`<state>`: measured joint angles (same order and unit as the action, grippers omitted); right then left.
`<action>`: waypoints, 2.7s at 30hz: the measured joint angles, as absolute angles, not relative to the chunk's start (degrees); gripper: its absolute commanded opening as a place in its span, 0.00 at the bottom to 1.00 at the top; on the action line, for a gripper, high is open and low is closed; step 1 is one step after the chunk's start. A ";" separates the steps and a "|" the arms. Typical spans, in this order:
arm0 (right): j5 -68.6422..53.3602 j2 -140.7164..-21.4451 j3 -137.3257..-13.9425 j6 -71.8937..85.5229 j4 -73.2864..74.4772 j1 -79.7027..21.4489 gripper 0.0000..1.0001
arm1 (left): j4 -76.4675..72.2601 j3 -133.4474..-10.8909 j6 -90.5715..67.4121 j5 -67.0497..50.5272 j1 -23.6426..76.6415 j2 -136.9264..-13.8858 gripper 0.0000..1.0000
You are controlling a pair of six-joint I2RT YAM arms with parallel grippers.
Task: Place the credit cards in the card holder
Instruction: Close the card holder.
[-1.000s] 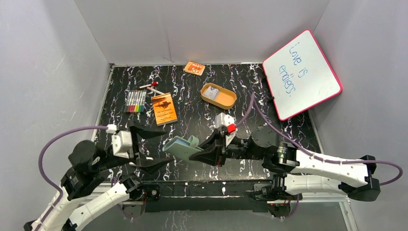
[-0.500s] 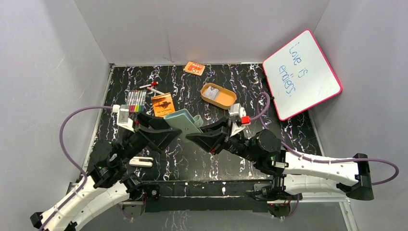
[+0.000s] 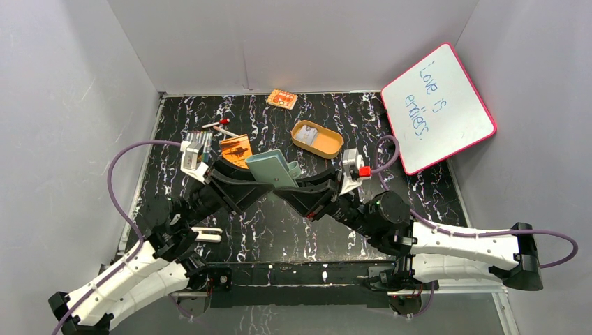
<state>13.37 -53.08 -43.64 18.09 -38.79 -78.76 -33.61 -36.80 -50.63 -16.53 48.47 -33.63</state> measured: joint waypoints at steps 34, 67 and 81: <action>11.64 -51.46 -45.95 20.27 -28.99 -79.00 0.66 | -30.55 -35.00 -45.15 -15.97 48.42 -27.03 0.00; 27.46 -65.89 -74.87 21.21 15.79 -56.16 0.99 | 18.17 -41.52 -58.70 12.19 48.45 -31.11 0.00; 10.20 -67.96 -68.40 34.11 24.71 -40.97 0.99 | 12.05 -37.47 -59.24 12.23 48.45 -31.66 0.00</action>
